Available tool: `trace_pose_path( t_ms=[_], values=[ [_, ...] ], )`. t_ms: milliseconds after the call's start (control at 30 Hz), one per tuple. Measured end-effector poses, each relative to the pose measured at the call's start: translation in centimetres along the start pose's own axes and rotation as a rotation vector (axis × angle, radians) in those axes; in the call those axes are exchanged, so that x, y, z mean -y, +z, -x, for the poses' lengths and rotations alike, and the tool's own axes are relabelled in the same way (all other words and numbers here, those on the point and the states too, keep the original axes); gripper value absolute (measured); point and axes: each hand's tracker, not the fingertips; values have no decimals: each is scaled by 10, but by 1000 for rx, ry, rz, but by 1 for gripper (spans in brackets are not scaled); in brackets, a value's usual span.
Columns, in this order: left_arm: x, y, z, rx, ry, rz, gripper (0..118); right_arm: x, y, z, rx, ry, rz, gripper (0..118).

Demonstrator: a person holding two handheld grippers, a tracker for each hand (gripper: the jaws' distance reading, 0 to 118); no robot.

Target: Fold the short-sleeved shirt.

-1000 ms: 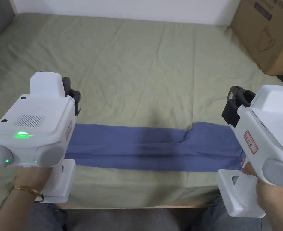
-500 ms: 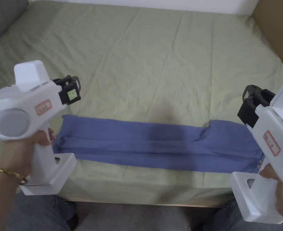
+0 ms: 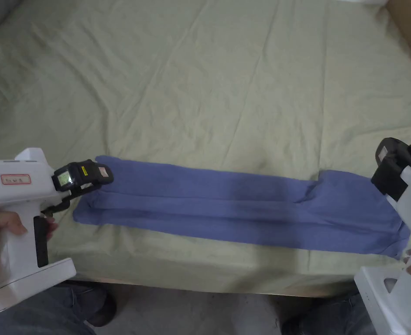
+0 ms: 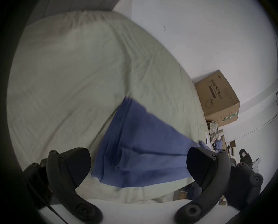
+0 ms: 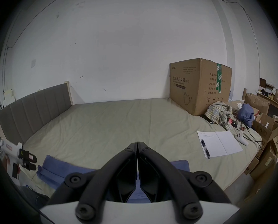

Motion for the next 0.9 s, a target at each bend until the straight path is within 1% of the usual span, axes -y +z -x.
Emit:
trace_pose_path(
  t_ms=[33, 67, 133, 267, 300, 367, 400, 467, 500, 567, 600, 667, 700, 767, 900],
  values=[
    [1, -6, 7, -4, 32, 12, 118, 0, -1, -1, 6, -3, 5, 0],
    [0, -12, 12, -38, 58, 20, 118, 0, -1, -3, 8, -6, 8, 0],
    [13, -15, -2, -83, 91, 10, 118, -1, -2, -5, 8, -8, 19, 0],
    [18, -14, -18, -26, 85, -7, 117, -1, -4, -6, 4, -7, 30, 0],
    [18, -14, -21, -19, 85, -2, 107, -1, -4, -6, 6, -5, 31, 0],
    [22, -13, -37, -15, 73, -4, 100, 0, -5, -5, 3, -3, 38, 0],
    [24, -13, -42, -11, 57, -7, 91, 0, -5, -4, 2, -4, 39, 0],
    [28, -20, -50, -45, 48, -1, 65, 1, -5, -3, -3, 1, 43, 0],
    [3, -26, -27, -65, 49, 11, 51, 2, -5, -2, -4, 7, 46, 0],
    [0, -31, -27, -117, 47, 21, 27, 3, -5, -2, -7, 23, 52, 0],
    [1, -31, -30, -111, 49, 27, 21, 4, -4, -2, -9, 25, 54, 0],
    [11, -35, -53, -141, 32, 19, 18, 5, -3, -4, -14, 25, 58, 0],
    [14, -32, -64, -169, -41, -1, 17, 6, -3, -5, -13, 24, 60, 0],
    [12, -26, -75, -206, -139, -22, 17, 6, -3, -7, -12, 26, 62, 0],
    [12, -3, -117, -211, -328, -94, 17, 2, 1, -13, -16, 23, 48, 0]
  ],
)
